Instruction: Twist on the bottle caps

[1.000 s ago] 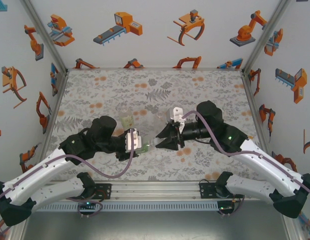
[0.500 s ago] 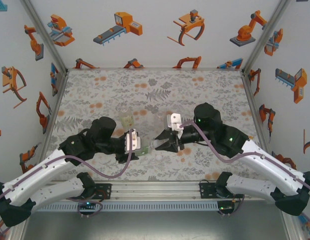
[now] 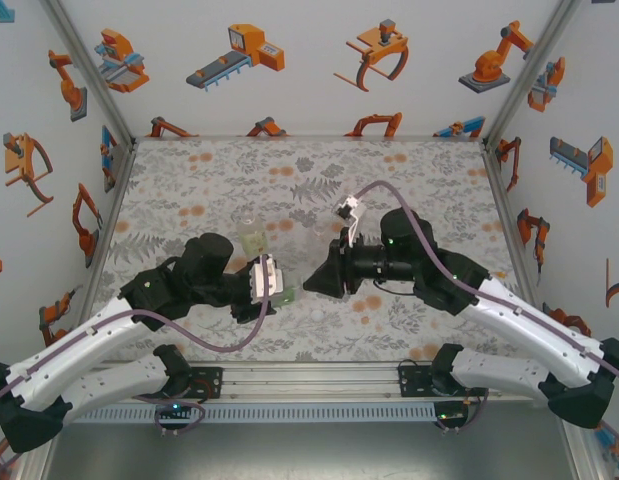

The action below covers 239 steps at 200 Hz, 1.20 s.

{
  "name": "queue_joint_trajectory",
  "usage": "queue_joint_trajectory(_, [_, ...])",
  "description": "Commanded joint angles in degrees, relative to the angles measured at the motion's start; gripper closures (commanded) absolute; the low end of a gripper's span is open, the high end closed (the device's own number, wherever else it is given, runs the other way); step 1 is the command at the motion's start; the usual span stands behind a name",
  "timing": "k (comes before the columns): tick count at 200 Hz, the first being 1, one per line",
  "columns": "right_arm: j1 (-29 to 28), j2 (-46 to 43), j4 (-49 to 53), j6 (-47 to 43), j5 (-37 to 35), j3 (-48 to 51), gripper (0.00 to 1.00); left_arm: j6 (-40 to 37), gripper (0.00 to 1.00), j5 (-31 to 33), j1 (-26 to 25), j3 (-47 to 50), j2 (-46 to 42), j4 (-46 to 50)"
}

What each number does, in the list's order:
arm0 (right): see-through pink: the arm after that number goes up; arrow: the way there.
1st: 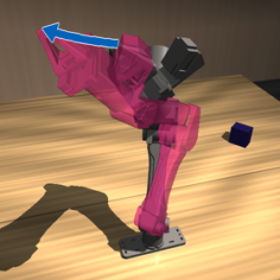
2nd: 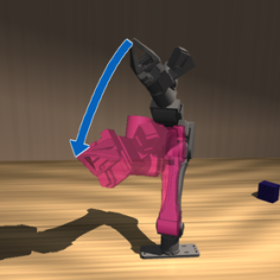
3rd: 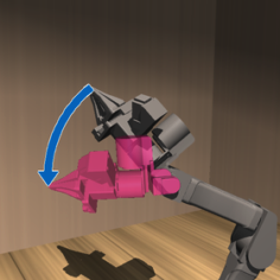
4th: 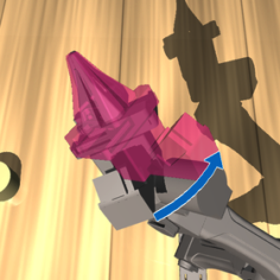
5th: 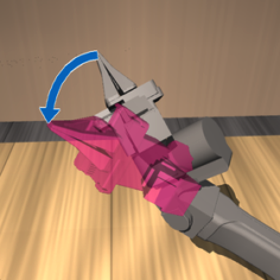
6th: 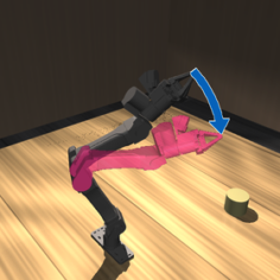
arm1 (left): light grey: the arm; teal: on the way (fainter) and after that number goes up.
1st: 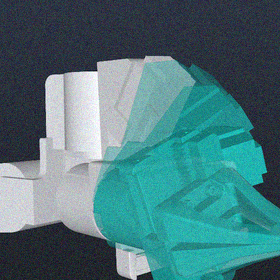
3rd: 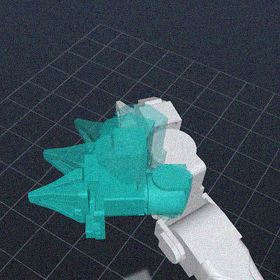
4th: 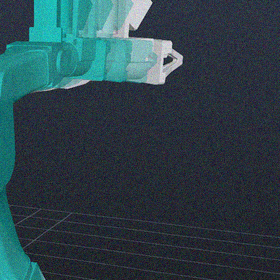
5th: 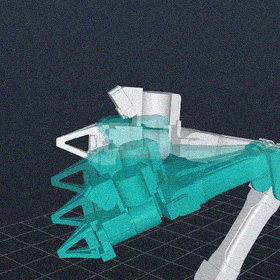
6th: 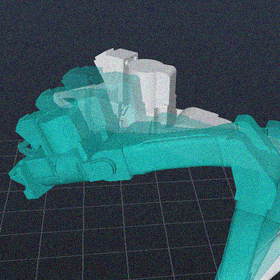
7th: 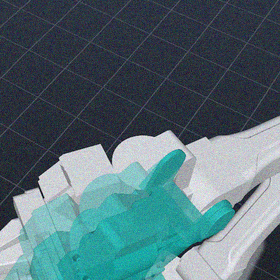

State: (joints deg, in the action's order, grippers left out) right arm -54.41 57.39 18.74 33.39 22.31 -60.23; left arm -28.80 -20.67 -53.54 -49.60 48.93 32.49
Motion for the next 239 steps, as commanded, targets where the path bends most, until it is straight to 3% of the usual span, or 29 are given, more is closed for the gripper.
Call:
queue_joint_trajectory(1, [-0.67, 1.81, 6.26, 30.57, -9.42, 1.4, 1.0, 1.06, 1.0, 0.3, -0.16, -0.1, -0.77, -9.79])
queue_joint_trajectory(17, [-0.69, 1.86, 2.45, 43.5, -10.06, 4.27, 1.0, 0.89, 1.0, 0.8, -0.16, 0.16, -0.36, -10.83])
queue_joint_trajectory(34, [-0.69, 2.04, -6.03, 51.34, -9.03, 8.29, 1.0, 0.75, 1.0, 1.02, -0.16, 0.3, 0.27, -11.47])
queue_joint_trajectory(68, [-0.67, 1.4, -3.68, 49.93, -10.41, 7.37, 1.0, 0.26, 1.0, 0.57, -0.16, 0.21, 1.47, -11.61])
queue_joint_trajectory(79, [-0.69, 0.76, -2.23, 47.49, -11.49, 6.39, 0.88, 0.07, 1.0, 0.29, -0.16, 0.21, 1.65, -11.57])
queue_joint_trajectory(96, [-0.6, -0.68, 0.68, 40.97, -14.06, 3.94, 0.75, -0.1, 1.0, 0.02, -0.16, 0.06, 1.72, -11.0])
queue_joint_trajectory(118, [-0.61, -2.21, 2.04, 29.51, -15.12, 0.1, 0.45, -0.51, 1.0, -0.88, -0.16, -0.05, 1.45, -9.99])
queue_joint_trajectory(135, [-0.61, -3.25, 3.2, 21.1, -14.75, -2.64, 0.34, -0.64, 1.0, -1.28, -0.16, -0.13, 1.24, -9.36])
queue_joint_trajectory(183, [-0.61, -4.53, 7.53, -4.11, -11.77, -8.3, 0.33, -1.48, 1.0, -4.35, -0.16, 0.06, 0.05, -8.32])
queue_joint_trajectory(239, [-0.61, -4.15, 11.18, -43.59, 8.78, -9.64, 0.39, -1.65, 1.0, -5.93, -0.16, -0.23, -1.11, -7.18])
